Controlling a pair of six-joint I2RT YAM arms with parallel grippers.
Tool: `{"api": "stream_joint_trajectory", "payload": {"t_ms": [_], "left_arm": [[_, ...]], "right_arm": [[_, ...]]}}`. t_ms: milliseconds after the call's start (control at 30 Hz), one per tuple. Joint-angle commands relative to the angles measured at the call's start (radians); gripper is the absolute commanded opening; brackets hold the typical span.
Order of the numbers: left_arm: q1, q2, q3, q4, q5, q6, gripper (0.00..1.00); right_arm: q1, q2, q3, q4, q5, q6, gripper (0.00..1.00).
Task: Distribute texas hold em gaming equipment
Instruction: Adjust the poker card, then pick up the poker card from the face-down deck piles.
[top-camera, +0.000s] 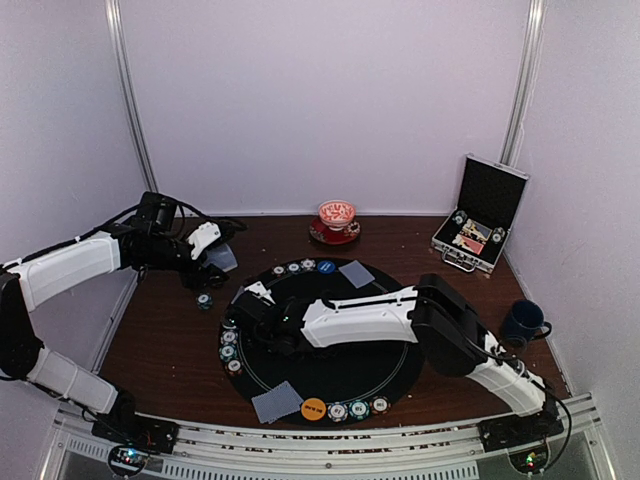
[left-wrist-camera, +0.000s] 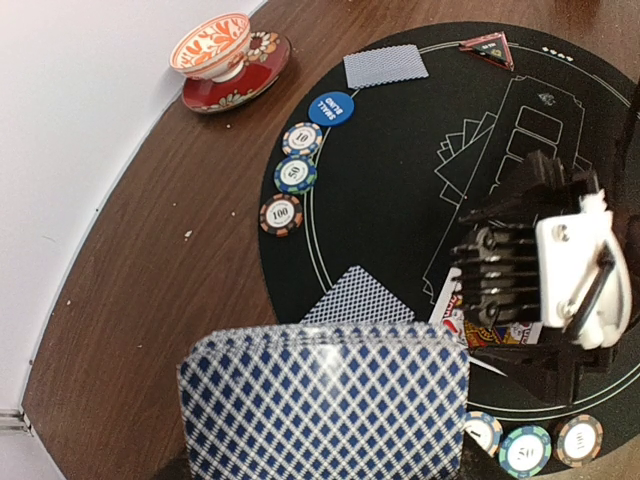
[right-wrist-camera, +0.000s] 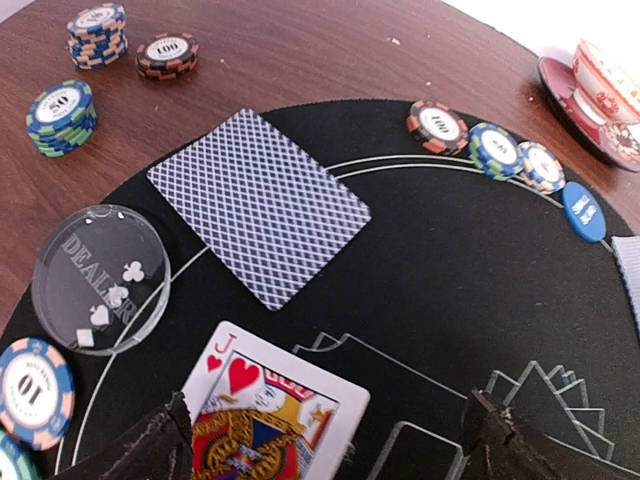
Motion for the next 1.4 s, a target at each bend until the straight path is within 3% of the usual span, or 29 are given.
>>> {"api": "stream_joint_trajectory", "payload": {"t_ms": [0,300,567,867,1367], "left_arm": [[0.010,0.007,0.014,0.041,0.022,0.001,0.59],[0.008,0.008,0.004,0.037,0.060,0.019,0.59],[-0.025,0.007,-0.012,0.031,0.075,0.034,0.60],[-0.109,0.003,-0.060,0.021,0.063,0.087,0.60],[-0.197,-0.063,-0.116,0.005,0.089,0.147,0.60]], "right_arm": [[-0.005,-0.196,-0.111,0.107,-0.015,-0.074,0.95],[-0.032,-0.567,-0.546,0.353,-0.108,-0.091,1.00],[-0.088,-0.723,-0.812,0.613,-0.403,-0.028,1.00],[-0.125,-0.686,-0.814,0.763,-0.683,0.072,1.00],[-0.182,-0.534,-0.725,0.807,-0.832,0.250,0.94]]}}
